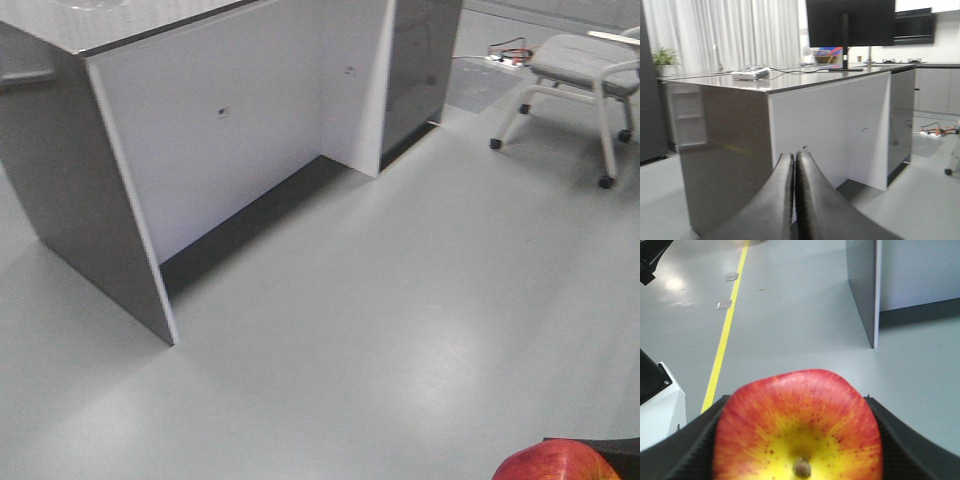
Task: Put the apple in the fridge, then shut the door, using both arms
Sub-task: 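Drive the base away from the counter holding the apple in the right gripper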
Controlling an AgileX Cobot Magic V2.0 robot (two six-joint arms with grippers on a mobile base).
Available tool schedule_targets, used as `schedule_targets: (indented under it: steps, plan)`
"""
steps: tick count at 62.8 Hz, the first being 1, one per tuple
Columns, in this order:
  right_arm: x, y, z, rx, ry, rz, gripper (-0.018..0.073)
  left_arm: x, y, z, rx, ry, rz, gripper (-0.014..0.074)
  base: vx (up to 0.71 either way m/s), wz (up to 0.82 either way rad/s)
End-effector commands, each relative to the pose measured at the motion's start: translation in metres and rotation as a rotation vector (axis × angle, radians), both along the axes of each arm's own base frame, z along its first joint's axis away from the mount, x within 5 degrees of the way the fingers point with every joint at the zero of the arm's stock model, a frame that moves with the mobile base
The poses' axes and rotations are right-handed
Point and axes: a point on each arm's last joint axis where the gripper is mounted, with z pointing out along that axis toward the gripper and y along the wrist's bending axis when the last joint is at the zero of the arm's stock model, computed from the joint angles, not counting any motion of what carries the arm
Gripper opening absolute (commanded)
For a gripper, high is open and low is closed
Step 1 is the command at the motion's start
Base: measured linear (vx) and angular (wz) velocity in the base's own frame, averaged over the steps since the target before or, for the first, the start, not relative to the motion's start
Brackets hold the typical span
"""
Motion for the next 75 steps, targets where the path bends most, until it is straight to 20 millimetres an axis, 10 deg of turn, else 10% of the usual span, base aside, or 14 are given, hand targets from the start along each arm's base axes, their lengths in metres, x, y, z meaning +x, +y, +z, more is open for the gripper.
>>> schedule_targets:
  steps: [1, 75]
  plan:
    - [0.0022, 0.0016, 0.0126, 0.06, -0.043, -0.013, 0.0419, -0.0008, -0.0002, 0.0, -0.016, -0.063, -0.005, -0.0006, -0.02, 0.38]
    - [0.0019, 0.0017, 0.0125, 0.06, -0.041, -0.011, 0.0419, -0.0008, -0.0002, 0.0, -0.016, -0.063, -0.005, -0.0006, -0.02, 0.45]
